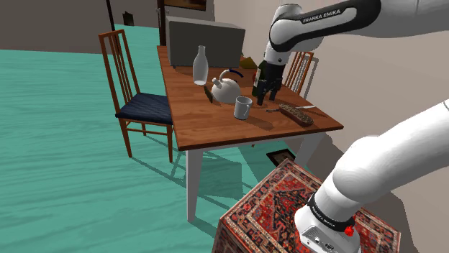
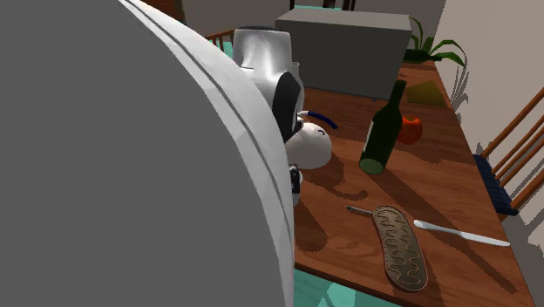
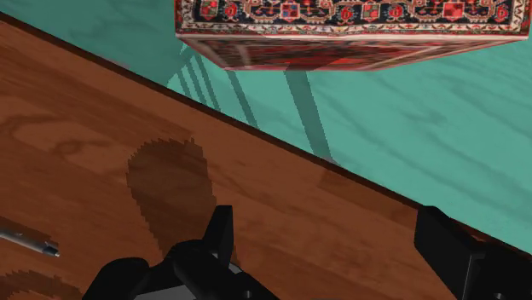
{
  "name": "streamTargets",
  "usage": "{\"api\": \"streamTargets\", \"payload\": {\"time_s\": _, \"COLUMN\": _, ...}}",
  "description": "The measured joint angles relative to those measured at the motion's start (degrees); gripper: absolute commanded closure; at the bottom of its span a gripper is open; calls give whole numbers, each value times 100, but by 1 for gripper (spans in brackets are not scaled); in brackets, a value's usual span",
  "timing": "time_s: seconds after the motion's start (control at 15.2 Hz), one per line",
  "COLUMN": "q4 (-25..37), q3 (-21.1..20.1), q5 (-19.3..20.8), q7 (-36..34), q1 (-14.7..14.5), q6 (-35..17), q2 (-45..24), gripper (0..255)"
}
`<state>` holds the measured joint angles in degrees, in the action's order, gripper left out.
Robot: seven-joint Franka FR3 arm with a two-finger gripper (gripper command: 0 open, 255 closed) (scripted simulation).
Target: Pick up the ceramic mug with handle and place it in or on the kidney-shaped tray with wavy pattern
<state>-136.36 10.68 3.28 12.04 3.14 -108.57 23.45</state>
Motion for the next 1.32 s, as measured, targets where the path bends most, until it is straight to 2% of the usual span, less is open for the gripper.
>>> {"api": "streamTargets", "payload": {"time_s": 0.26, "q4": 292, "q3": 277, "q5": -123, "q7": 362, "q1": 41, "q6": -619, "q2": -720, "gripper": 0}}
{"api": "streamTargets", "payload": {"time_s": 0.59, "q4": 941, "q3": 563, "q5": -491, "q7": 884, "q1": 81, "q6": -1213, "q2": -1761, "gripper": 0}}
{"api": "streamTargets", "payload": {"time_s": 1.12, "q4": 2186, "q3": 747, "q5": -1317, "q7": 1705, "q1": 302, "q6": -1666, "q2": -3263, "gripper": 0}}
{"api": "streamTargets", "payload": {"time_s": 1.32, "q4": 2141, "q3": 726, "q5": -1421, "q7": 1782, "q1": 318, "q6": -1886, "q2": -3437, "gripper": 0}}
